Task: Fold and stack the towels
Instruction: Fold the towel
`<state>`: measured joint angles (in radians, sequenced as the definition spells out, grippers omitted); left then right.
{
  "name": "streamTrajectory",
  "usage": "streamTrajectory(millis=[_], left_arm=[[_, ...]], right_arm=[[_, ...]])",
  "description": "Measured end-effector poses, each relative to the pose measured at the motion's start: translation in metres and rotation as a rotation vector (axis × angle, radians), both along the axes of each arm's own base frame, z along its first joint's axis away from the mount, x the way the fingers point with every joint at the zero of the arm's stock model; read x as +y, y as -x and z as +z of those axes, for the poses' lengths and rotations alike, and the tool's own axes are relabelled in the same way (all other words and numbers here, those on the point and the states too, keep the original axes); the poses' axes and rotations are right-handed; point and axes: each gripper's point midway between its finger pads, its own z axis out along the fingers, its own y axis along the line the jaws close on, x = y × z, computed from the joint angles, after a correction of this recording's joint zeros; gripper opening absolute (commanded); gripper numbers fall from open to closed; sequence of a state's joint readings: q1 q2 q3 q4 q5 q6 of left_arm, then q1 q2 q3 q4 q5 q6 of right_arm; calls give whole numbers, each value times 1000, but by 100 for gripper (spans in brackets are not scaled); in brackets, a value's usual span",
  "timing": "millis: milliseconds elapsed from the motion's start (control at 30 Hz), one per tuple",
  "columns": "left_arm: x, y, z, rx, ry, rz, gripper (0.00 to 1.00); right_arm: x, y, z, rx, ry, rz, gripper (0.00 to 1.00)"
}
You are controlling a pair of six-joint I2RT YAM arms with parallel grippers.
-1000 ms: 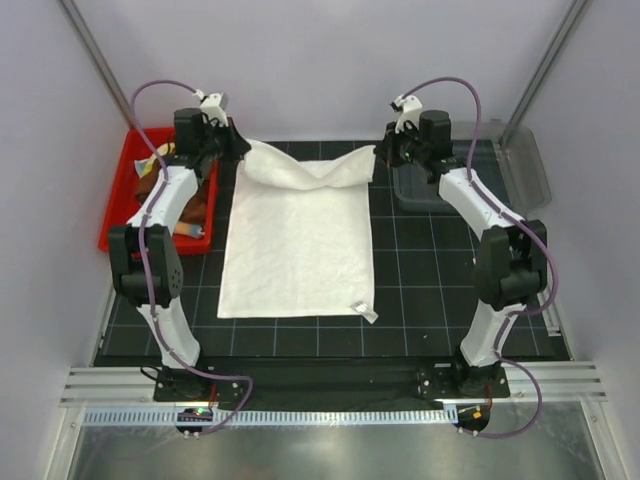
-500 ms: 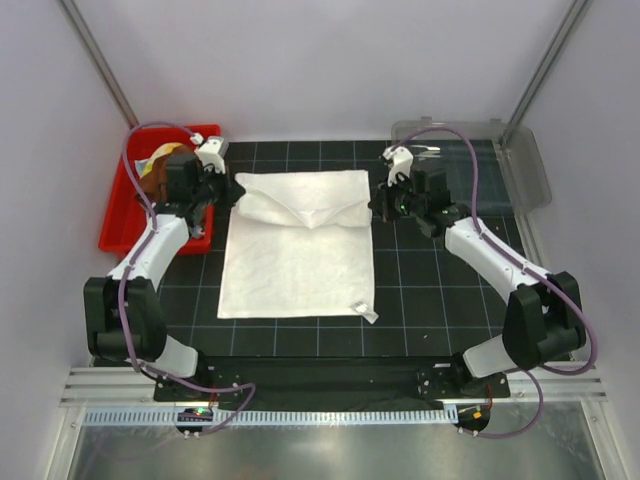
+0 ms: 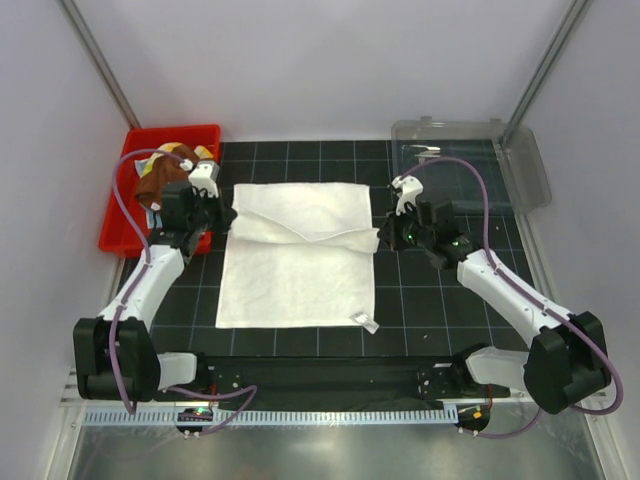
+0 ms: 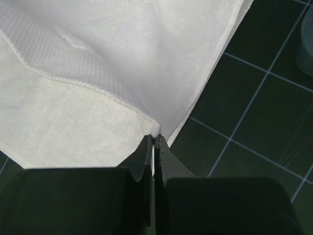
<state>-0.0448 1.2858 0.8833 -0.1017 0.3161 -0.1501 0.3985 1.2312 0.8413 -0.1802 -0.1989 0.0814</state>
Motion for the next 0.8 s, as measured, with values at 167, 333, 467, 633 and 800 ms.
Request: streamTrajectory(millis=[167,333,467,633,800], left_arm=[[4,18,-14,33,16,41,11],[3,31,-21,64,48,62,27],[2,42,-25,101,68,74,33],[9,56,-15,95,51,104,39],[23,58,4,82,30,190,40]], right_arm=[[4,15,-2,29,-34,-18,1],[17,44,-31,127,-58,-10,10],[24,71,-53,242,-68,-12,31],[19,89,-52,313,-79,-65,32],[5,86,-46,327,-80,-196,38]])
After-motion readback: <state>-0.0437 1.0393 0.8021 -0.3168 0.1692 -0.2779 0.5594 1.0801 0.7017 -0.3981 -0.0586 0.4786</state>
